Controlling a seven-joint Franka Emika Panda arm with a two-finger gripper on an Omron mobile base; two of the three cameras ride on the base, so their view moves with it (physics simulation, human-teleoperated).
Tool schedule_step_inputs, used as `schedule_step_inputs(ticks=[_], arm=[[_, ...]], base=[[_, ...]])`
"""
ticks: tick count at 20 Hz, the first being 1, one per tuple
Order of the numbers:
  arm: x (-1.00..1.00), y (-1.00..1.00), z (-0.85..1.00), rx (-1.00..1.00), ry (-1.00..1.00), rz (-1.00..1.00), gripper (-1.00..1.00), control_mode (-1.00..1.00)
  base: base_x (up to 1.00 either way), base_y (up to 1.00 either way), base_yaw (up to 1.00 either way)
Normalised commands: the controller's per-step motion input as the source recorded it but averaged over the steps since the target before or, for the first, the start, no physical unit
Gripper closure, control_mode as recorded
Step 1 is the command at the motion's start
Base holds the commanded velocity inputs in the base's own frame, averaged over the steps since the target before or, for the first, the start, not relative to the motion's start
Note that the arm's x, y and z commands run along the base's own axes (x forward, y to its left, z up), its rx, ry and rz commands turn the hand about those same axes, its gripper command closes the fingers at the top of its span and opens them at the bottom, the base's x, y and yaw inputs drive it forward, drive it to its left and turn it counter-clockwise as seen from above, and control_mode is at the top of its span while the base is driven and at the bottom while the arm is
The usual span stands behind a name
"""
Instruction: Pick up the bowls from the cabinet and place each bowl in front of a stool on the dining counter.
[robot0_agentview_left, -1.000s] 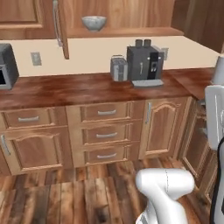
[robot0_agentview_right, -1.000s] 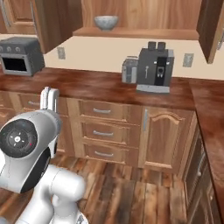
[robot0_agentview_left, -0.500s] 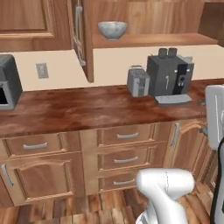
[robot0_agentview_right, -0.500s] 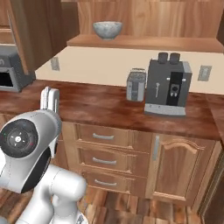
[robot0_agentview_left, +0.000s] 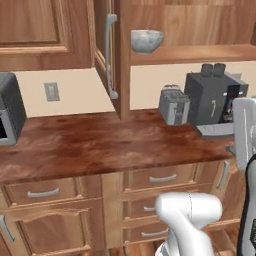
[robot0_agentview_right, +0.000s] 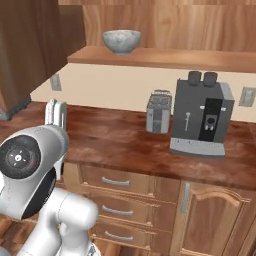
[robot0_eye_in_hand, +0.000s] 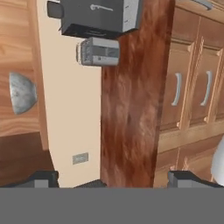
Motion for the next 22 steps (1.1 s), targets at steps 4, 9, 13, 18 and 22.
schedule_step_inputs(ticks=[4, 9, 13, 18, 22], arm=[[0.0, 0.0, 0.0, 0.0, 0.0, 0.0, -1.0, 1.0], [0.0, 0.0, 0.0, 0.0, 0.0, 0.0, -1.0, 1.0], [0.0, 0.0, 0.0, 0.0, 0.0, 0.0, -1.0, 1.0], [0.0, 0.0, 0.0, 0.0, 0.0, 0.0, -1.0, 1.0], [0.0, 0.0, 0.0, 0.0, 0.0, 0.0, -1.0, 1.0]], base=[[0.69, -0.35, 0.27], [0.95, -0.02, 0.33], [0.83, -0.07, 0.33], [0.59, -0.05, 0.06], [0.43, 0.02, 0.0]])
